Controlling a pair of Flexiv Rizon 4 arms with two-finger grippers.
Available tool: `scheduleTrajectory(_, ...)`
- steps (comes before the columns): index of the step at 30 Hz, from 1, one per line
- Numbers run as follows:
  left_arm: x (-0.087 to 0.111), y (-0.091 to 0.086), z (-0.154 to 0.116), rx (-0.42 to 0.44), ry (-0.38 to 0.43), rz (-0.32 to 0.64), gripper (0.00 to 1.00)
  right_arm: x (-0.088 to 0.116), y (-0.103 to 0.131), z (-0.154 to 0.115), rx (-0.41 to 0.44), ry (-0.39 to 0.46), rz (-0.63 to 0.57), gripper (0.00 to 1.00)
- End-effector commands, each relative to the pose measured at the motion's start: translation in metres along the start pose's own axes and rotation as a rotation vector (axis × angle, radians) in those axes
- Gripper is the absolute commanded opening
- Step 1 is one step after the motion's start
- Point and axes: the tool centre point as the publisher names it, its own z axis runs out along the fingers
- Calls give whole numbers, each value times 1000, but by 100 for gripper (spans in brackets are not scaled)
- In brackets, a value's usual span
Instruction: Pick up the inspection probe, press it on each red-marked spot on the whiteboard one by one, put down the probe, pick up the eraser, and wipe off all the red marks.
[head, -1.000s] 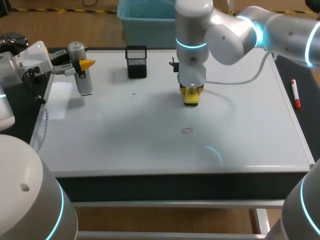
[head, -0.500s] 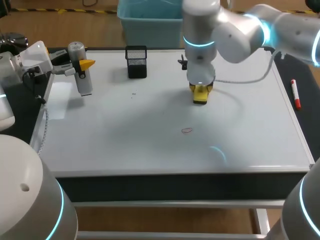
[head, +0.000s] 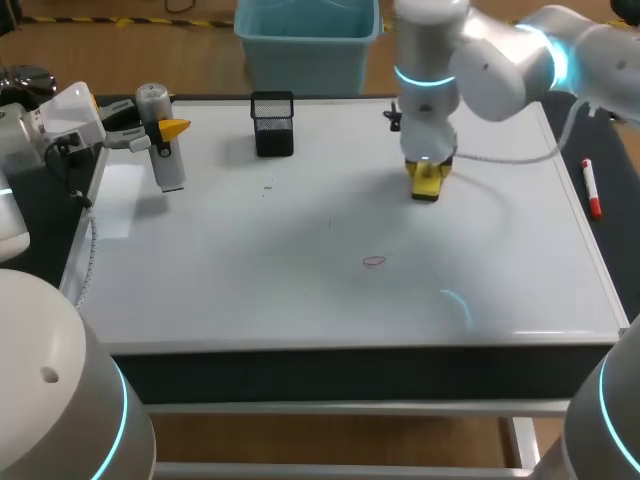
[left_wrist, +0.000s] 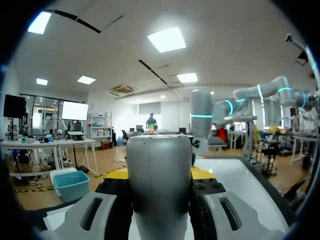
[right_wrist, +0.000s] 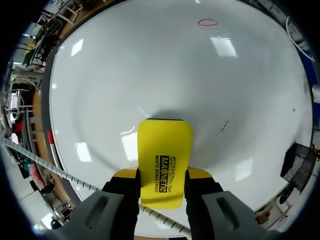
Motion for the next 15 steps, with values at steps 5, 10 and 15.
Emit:
scheduleTrajectory(5,0,-1,0,0,-1,1,0,47,-40,-22,-25,-55,44,0)
scheduleTrajectory(10,0,-1,0,0,-1,1,0,70,-62,-25,-27,-42,87,0)
scheduleTrajectory(15,0,-1,0,0,-1,1,0,89,-79,-26,-27,-29,123,0)
